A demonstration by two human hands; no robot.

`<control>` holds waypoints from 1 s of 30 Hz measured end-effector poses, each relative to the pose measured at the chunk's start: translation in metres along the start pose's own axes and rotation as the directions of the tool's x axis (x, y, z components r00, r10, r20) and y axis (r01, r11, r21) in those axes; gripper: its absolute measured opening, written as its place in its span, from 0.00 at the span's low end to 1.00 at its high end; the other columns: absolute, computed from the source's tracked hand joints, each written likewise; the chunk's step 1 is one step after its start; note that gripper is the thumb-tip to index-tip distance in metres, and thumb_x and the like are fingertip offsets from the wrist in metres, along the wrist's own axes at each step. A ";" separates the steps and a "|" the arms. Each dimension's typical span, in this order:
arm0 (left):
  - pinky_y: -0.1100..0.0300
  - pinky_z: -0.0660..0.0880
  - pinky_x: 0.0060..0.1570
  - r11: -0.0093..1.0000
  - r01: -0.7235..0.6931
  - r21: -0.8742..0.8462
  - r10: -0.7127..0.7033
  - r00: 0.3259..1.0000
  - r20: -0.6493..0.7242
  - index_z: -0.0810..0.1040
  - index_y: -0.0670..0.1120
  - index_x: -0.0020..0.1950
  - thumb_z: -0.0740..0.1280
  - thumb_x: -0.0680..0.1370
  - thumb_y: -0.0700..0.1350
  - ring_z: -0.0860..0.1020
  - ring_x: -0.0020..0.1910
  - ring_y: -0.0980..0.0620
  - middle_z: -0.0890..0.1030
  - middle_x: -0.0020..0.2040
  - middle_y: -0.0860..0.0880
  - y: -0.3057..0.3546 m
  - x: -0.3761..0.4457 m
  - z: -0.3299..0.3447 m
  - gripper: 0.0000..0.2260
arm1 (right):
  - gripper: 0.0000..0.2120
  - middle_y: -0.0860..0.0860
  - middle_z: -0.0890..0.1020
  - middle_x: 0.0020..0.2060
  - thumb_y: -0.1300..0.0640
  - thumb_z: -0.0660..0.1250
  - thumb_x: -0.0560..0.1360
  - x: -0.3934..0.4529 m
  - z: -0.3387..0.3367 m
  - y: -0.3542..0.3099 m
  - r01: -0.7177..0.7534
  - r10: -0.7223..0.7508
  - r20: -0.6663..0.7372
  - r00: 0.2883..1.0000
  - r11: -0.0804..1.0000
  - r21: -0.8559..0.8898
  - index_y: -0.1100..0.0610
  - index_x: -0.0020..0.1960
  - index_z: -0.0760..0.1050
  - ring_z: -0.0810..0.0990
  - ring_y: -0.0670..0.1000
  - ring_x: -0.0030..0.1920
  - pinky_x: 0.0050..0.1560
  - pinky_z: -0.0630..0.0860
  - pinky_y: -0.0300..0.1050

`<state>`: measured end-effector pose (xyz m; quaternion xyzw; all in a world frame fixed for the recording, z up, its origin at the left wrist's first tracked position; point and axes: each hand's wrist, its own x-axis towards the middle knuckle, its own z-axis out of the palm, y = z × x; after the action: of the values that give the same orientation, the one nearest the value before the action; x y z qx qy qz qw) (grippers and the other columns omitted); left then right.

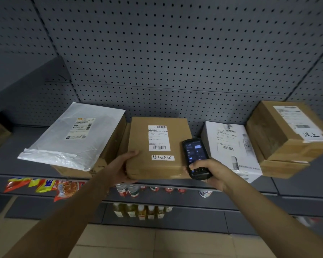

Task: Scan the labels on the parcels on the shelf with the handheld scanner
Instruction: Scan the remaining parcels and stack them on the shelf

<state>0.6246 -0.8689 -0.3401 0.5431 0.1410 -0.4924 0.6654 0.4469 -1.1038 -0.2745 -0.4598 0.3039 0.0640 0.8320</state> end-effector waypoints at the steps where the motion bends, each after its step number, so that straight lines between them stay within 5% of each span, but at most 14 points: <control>1: 0.33 0.72 0.60 0.999 -0.029 0.016 0.028 0.999 0.028 0.71 0.47 0.67 0.78 0.65 0.46 0.72 0.65 0.37 0.73 0.66 0.41 0.001 -0.005 0.003 0.32 | 0.14 0.62 0.81 0.42 0.76 0.63 0.69 -0.004 -0.001 -0.003 0.009 -0.009 -0.002 1.000 1.000 -0.005 0.65 0.53 0.73 0.84 0.57 0.39 0.40 0.82 0.46; 9: 0.42 0.78 0.56 0.914 -0.397 0.081 0.368 0.897 0.246 0.74 0.46 0.68 0.77 0.60 0.40 0.75 0.65 0.40 0.80 0.63 0.43 0.026 -0.032 0.052 0.36 | 0.21 0.63 0.81 0.50 0.76 0.66 0.66 -0.054 0.005 -0.053 0.245 -0.245 -0.023 0.969 0.969 -0.031 0.65 0.58 0.75 0.83 0.59 0.46 0.51 0.80 0.50; 13: 0.48 0.77 0.55 0.833 -0.551 0.040 0.527 0.815 0.242 0.69 0.46 0.66 0.72 0.62 0.31 0.76 0.63 0.44 0.78 0.62 0.44 0.042 -0.043 0.083 0.34 | 0.17 0.64 0.83 0.48 0.74 0.65 0.65 -0.105 0.022 -0.076 0.203 -0.204 0.085 0.975 0.979 0.026 0.68 0.54 0.77 0.83 0.59 0.46 0.48 0.82 0.47; 21: 0.51 0.76 0.55 0.749 -0.663 0.011 0.631 0.718 0.292 0.62 0.50 0.71 0.70 0.63 0.30 0.75 0.64 0.46 0.76 0.63 0.46 0.056 -0.045 0.120 0.40 | 0.27 0.67 0.81 0.55 0.74 0.66 0.62 -0.157 0.035 -0.081 0.071 -0.083 0.142 0.986 0.993 0.090 0.72 0.61 0.72 0.84 0.60 0.45 0.39 0.83 0.48; 26: 0.51 0.75 0.57 0.744 -0.668 0.003 0.635 0.709 0.307 0.64 0.49 0.69 0.76 0.54 0.35 0.76 0.62 0.47 0.78 0.60 0.47 0.055 -0.041 0.130 0.45 | 0.24 0.66 0.81 0.51 0.75 0.64 0.66 -0.164 0.035 -0.082 0.073 -0.089 0.164 0.983 0.992 0.101 0.73 0.62 0.72 0.84 0.59 0.41 0.39 0.83 0.47; 30: 0.49 0.74 0.59 0.732 -0.681 0.023 0.643 0.701 0.307 0.64 0.50 0.67 0.72 0.59 0.30 0.76 0.60 0.48 0.77 0.59 0.48 0.053 -0.036 0.138 0.39 | 0.22 0.66 0.81 0.50 0.75 0.63 0.67 -0.167 0.033 -0.083 0.075 -0.090 0.157 0.983 0.992 0.101 0.73 0.61 0.72 0.84 0.59 0.40 0.40 0.83 0.48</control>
<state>0.6020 -0.9739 -0.2317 0.5261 -0.1926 -0.2992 0.7724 0.3595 -1.0955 -0.1068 -0.4251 0.2190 0.0519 0.8767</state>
